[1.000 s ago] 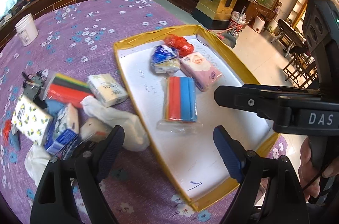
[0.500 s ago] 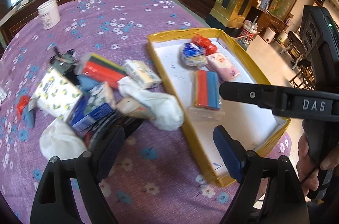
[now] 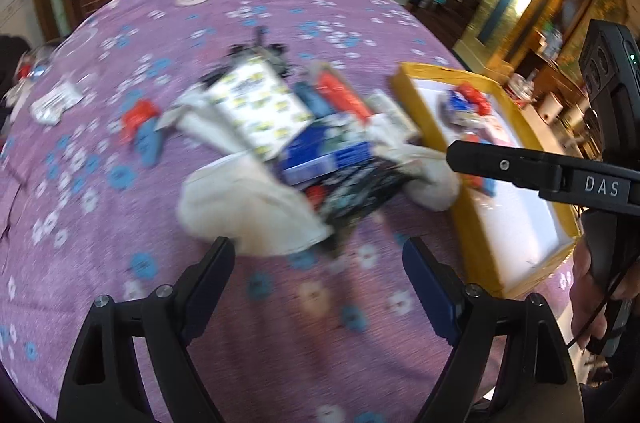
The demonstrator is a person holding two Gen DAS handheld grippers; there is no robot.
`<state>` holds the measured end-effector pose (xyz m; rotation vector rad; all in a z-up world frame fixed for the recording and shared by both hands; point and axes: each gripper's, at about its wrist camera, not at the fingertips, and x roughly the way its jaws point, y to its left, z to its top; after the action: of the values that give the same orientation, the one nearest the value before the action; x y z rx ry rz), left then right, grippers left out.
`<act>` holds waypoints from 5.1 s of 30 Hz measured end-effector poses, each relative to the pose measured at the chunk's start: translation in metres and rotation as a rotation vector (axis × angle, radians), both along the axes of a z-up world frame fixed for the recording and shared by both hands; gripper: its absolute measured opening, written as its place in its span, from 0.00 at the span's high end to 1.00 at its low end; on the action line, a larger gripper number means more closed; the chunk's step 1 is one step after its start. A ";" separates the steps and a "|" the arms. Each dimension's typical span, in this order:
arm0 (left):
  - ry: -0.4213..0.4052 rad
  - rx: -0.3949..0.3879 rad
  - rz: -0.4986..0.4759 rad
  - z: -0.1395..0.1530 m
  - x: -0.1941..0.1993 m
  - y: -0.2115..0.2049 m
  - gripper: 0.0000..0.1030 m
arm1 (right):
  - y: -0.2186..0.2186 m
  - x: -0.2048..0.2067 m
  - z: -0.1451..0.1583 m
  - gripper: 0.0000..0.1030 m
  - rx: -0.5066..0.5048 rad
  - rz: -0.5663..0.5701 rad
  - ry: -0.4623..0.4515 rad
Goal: Organize soft objects
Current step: 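Withdraw both open tools from the tray back toward the pile, then grasp the white cloth glove with left tool while right tool grasps black snack bag, then carry the white glove and black snack bag over the tray with both tools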
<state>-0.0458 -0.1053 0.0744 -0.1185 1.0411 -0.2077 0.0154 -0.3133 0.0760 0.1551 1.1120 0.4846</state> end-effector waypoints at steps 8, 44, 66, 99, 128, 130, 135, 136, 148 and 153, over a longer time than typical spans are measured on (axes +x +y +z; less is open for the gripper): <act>0.015 0.008 0.094 -0.004 -0.014 0.047 0.17 | 0.041 0.016 -0.024 0.25 -0.005 0.065 0.008; 0.050 -0.021 0.064 -0.011 0.024 0.078 0.16 | 0.064 -0.051 -0.036 0.55 -0.072 0.305 0.089; 0.068 0.061 -0.020 -0.056 0.060 0.033 0.77 | -0.010 -0.064 0.000 0.55 -0.009 0.111 0.037; -0.124 -0.010 -0.140 0.076 0.020 -0.083 0.77 | -0.101 -0.030 0.040 0.55 0.274 0.062 -0.070; 0.051 0.035 -0.479 -0.011 0.038 -0.244 0.77 | -0.239 -0.051 -0.012 0.55 0.156 -0.335 0.056; 0.049 0.044 -0.481 -0.014 0.037 -0.246 0.77 | -0.234 -0.050 -0.016 0.55 0.131 -0.333 0.056; 0.043 0.076 -0.493 -0.021 0.034 -0.250 0.77 | -0.229 -0.048 -0.024 0.55 0.091 -0.321 0.059; 0.041 0.080 -0.495 -0.022 0.033 -0.251 0.77 | -0.229 -0.047 -0.025 0.55 0.086 -0.322 0.058; 0.007 0.161 -0.484 -0.027 0.029 -0.254 0.76 | -0.222 -0.042 -0.033 0.55 0.021 -0.294 0.061; -0.016 0.195 -0.480 -0.028 0.027 -0.253 0.76 | -0.218 -0.041 -0.036 0.55 -0.005 -0.281 0.058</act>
<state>-0.0184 -0.3584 0.0460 0.3127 1.0568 -0.5378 -0.0253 -0.5312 0.0405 0.3181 1.1266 0.2276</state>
